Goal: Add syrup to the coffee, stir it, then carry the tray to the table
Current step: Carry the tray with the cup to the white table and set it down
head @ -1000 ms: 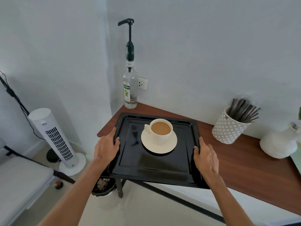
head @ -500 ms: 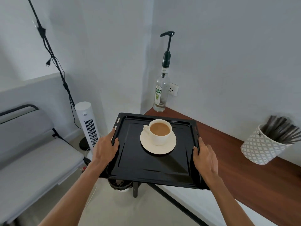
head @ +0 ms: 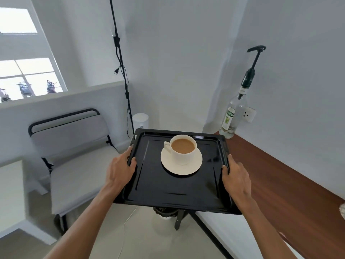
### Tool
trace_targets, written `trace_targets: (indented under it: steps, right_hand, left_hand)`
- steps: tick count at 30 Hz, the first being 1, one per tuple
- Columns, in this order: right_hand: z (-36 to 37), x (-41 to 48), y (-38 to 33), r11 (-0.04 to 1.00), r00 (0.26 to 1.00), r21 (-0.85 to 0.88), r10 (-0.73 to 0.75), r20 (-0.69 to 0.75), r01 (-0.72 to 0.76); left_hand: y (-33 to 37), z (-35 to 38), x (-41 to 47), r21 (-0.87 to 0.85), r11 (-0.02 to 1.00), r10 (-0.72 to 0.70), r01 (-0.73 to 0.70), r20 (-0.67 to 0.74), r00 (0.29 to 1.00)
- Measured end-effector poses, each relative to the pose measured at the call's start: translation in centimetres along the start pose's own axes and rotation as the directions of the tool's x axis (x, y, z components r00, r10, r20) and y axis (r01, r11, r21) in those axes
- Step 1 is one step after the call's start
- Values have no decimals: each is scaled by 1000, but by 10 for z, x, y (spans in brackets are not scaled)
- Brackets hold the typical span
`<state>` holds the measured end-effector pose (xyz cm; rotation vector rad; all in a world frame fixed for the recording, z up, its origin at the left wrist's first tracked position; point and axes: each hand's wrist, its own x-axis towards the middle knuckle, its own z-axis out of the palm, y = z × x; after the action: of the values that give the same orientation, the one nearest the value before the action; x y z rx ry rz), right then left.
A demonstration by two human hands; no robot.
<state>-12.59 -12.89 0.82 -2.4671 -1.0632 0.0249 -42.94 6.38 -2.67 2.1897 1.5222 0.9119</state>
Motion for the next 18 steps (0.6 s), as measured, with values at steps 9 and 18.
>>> trace_targets:
  steps: [9,18]
  right_hand:
    - [39,5,-86,991,989,31,-134,56,133]
    - [89,1,-179,964,959,70,-264,103,258]
  left_hand:
    - [-66,-62,4,12,992,-123,124,-78,989]
    - [-144,-124,5,22,976,-212,217,-136,968]
